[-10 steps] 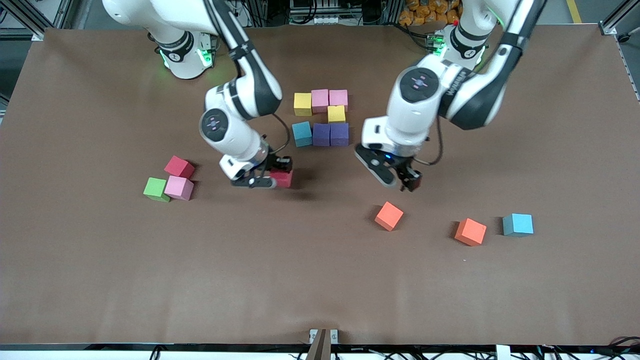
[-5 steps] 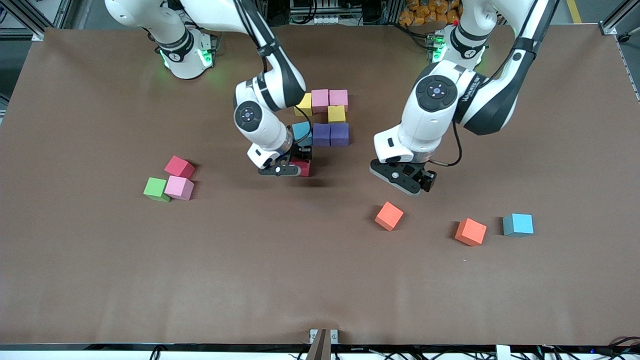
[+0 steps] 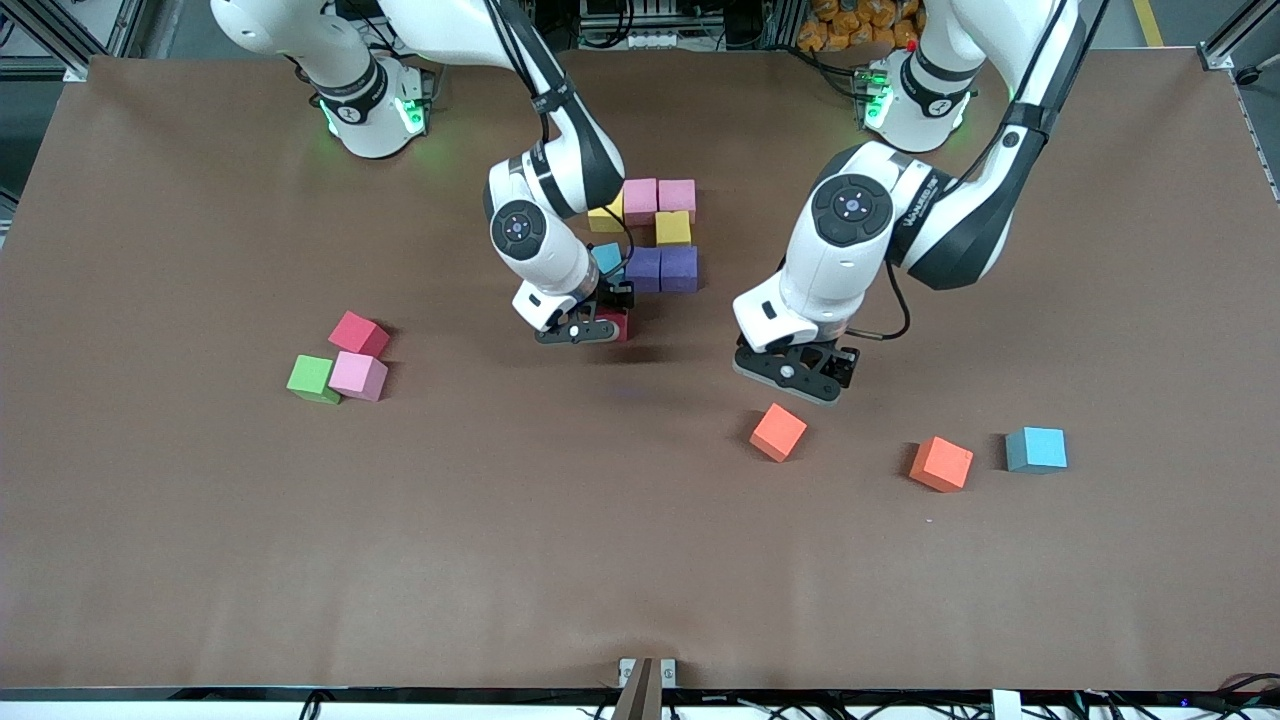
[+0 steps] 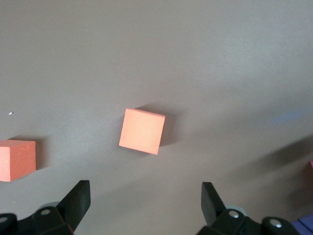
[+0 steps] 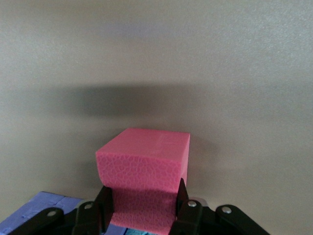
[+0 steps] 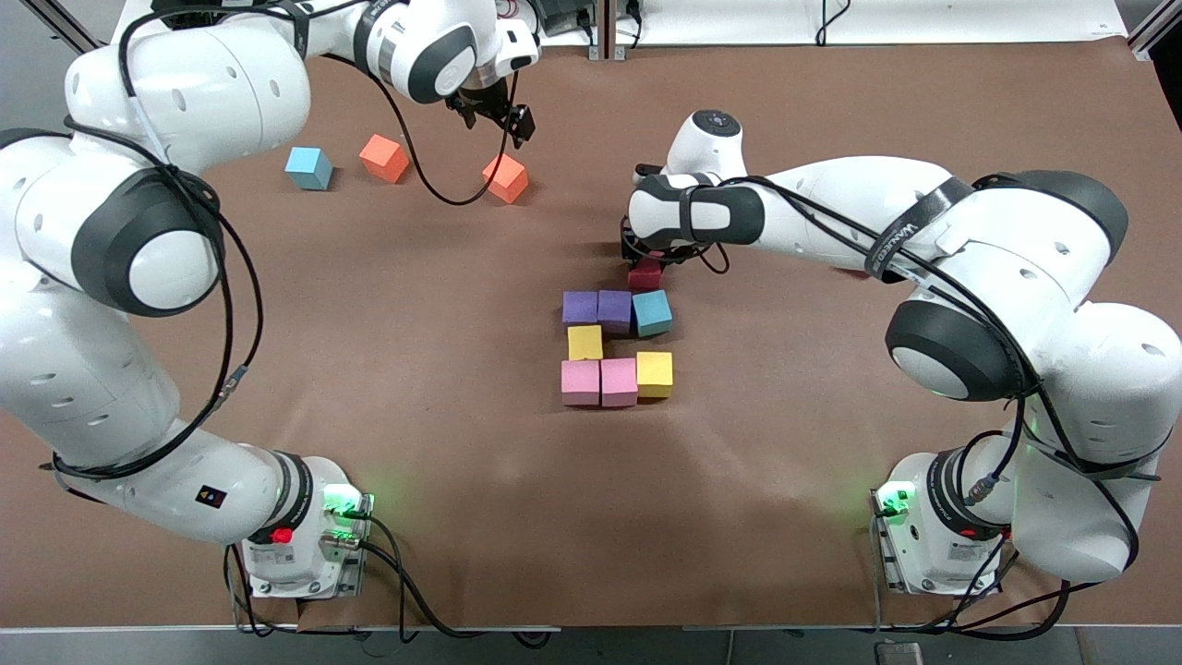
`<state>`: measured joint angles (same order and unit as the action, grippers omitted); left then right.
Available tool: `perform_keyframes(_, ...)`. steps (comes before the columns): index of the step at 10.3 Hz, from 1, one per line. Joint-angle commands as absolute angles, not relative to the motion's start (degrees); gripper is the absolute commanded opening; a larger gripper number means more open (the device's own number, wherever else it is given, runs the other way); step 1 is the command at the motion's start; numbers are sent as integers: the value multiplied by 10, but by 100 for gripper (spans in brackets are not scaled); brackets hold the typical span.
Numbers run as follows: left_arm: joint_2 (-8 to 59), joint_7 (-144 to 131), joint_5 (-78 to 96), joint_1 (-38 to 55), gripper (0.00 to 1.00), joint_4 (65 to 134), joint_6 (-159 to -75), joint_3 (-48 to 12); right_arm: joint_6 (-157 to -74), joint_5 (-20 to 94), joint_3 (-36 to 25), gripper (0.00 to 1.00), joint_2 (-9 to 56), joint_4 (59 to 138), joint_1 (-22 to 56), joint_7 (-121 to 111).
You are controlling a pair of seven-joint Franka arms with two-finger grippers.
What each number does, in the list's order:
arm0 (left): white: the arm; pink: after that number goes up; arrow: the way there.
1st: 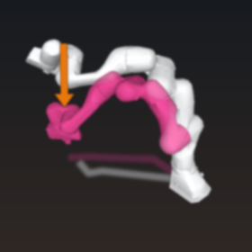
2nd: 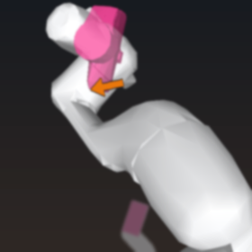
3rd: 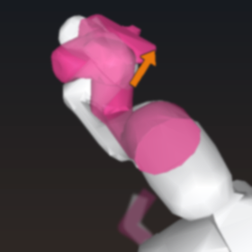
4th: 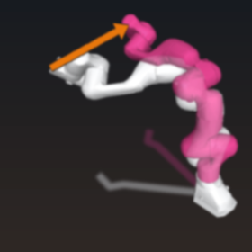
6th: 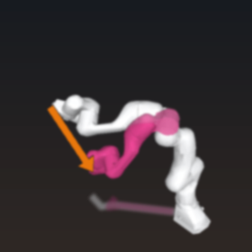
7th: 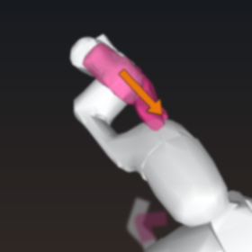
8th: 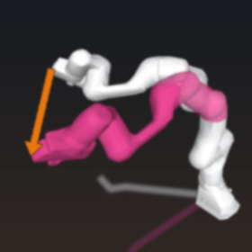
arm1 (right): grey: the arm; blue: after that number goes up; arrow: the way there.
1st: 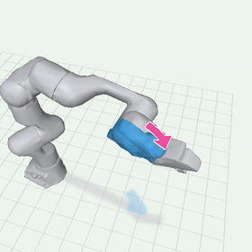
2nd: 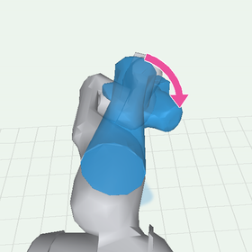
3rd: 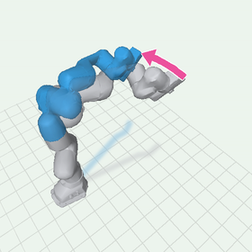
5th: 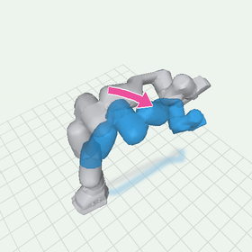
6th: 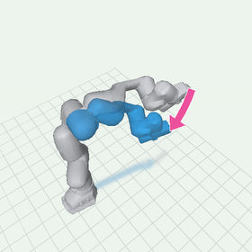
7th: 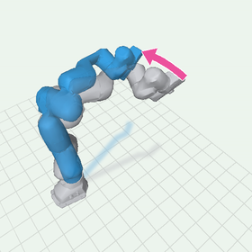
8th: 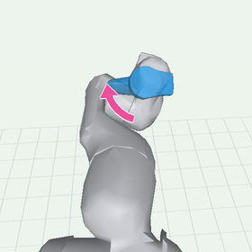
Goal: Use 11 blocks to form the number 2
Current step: 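Carry pink with the right gripper while the left gripper reaches the orange cube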
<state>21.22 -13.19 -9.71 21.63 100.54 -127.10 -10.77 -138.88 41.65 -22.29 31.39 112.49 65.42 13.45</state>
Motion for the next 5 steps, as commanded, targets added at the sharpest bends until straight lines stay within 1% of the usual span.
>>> perform_keyframes(1,226,-167,-96,224,100,995,-1294,-102,-1394,434,-208,15,309,1142,650,120)
perform_keyframes(5,230,-194,-94,218,100,994,-1317,-103,-1395,443,-198,13,295,1164,639,126)
